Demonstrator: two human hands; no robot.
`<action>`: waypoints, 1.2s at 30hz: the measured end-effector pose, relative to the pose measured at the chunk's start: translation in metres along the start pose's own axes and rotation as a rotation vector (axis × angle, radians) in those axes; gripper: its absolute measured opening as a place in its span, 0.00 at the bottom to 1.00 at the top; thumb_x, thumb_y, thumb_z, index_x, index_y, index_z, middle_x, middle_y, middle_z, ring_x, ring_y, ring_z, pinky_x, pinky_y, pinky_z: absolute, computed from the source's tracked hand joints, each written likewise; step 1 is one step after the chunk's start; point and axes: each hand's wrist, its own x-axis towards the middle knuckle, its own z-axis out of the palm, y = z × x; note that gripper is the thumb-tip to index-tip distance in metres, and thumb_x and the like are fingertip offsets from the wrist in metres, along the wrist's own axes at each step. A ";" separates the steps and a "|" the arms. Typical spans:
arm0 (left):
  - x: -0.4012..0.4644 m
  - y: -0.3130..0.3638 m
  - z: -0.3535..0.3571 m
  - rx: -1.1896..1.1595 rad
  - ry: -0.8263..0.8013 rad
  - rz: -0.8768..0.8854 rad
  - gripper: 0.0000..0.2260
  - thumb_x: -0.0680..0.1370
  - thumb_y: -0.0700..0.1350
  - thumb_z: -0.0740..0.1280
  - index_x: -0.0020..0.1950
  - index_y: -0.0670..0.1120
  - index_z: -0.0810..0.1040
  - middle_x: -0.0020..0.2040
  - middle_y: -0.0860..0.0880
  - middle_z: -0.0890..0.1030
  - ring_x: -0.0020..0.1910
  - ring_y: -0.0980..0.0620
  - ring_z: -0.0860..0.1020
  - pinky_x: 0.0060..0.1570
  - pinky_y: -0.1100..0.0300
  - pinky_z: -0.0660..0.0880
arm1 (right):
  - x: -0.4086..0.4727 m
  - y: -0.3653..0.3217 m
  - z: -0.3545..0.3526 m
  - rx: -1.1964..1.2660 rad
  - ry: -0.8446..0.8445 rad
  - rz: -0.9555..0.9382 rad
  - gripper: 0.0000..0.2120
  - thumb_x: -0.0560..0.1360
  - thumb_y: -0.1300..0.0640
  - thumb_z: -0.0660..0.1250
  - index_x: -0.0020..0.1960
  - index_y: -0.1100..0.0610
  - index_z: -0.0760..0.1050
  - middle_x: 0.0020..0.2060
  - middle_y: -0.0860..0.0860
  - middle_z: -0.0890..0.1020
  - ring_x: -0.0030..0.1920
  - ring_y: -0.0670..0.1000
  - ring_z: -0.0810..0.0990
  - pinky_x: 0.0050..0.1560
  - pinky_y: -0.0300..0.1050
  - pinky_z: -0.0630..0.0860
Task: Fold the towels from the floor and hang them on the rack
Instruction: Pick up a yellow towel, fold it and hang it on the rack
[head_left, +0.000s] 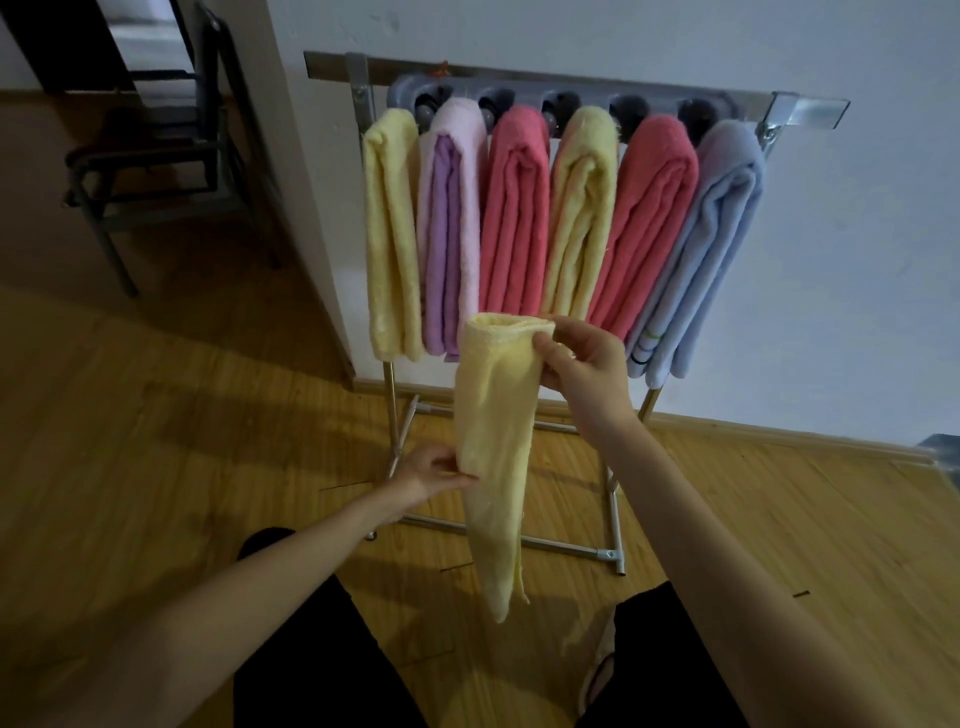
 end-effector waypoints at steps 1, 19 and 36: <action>0.002 -0.002 0.004 -0.031 -0.010 -0.049 0.14 0.68 0.47 0.76 0.52 0.50 0.79 0.49 0.54 0.81 0.53 0.52 0.79 0.55 0.59 0.77 | 0.001 -0.004 0.002 0.061 0.016 0.020 0.07 0.77 0.66 0.65 0.54 0.65 0.78 0.36 0.52 0.82 0.36 0.47 0.81 0.43 0.49 0.80; 0.011 0.027 -0.041 -0.133 -0.097 -0.022 0.11 0.70 0.48 0.72 0.50 0.47 0.79 0.52 0.47 0.80 0.53 0.48 0.77 0.54 0.55 0.75 | -0.004 0.074 -0.039 0.265 0.757 0.689 0.04 0.75 0.70 0.63 0.46 0.63 0.70 0.42 0.56 0.77 0.39 0.52 0.78 0.38 0.43 0.78; -0.029 0.178 -0.063 0.303 -0.586 0.343 0.04 0.73 0.44 0.69 0.39 0.50 0.82 0.36 0.54 0.81 0.36 0.58 0.79 0.35 0.68 0.73 | -0.016 0.046 -0.035 -0.095 -0.781 0.282 0.42 0.65 0.61 0.78 0.73 0.53 0.61 0.67 0.52 0.73 0.67 0.53 0.72 0.65 0.56 0.72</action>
